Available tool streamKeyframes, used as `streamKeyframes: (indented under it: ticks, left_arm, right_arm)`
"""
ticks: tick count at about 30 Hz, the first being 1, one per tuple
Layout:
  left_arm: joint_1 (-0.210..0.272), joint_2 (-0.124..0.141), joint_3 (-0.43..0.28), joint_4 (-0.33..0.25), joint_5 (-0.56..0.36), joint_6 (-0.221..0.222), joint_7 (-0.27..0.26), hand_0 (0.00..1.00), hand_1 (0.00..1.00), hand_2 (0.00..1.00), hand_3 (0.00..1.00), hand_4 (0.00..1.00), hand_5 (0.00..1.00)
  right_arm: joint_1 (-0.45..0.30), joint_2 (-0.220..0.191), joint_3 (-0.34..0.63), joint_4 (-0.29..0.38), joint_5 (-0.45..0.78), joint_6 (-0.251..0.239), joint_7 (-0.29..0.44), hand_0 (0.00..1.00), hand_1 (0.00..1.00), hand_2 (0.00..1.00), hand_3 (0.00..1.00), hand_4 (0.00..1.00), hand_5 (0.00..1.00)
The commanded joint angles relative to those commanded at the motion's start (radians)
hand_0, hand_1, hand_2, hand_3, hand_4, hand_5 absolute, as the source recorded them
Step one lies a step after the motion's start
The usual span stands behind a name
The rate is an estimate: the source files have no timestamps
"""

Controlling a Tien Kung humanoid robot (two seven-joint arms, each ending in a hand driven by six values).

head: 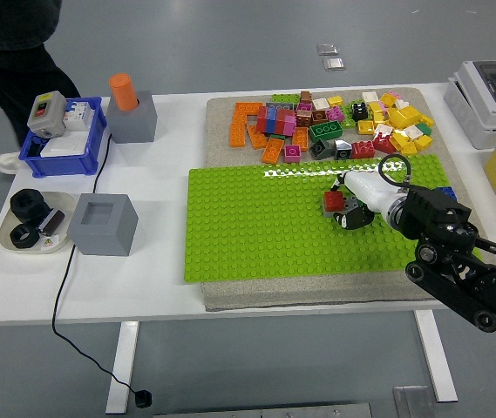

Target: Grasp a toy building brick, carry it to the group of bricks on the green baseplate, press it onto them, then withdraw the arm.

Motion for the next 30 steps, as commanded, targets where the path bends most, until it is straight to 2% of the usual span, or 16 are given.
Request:
streamKeyframes:
  ticks: [30]
  left_arm:
    - [0.000, 0.000, 0.007, 0.000, -0.006, -0.001, -0.004, 0.595, 0.614, 0.540, 0.595, 0.744, 0.190]
  right_arm:
    - [0.002, 0.002, 0.012, 0.001, 0.009, -0.015, 0.015, 0.985, 0.962, 0.966, 0.665, 0.719, 0.174]
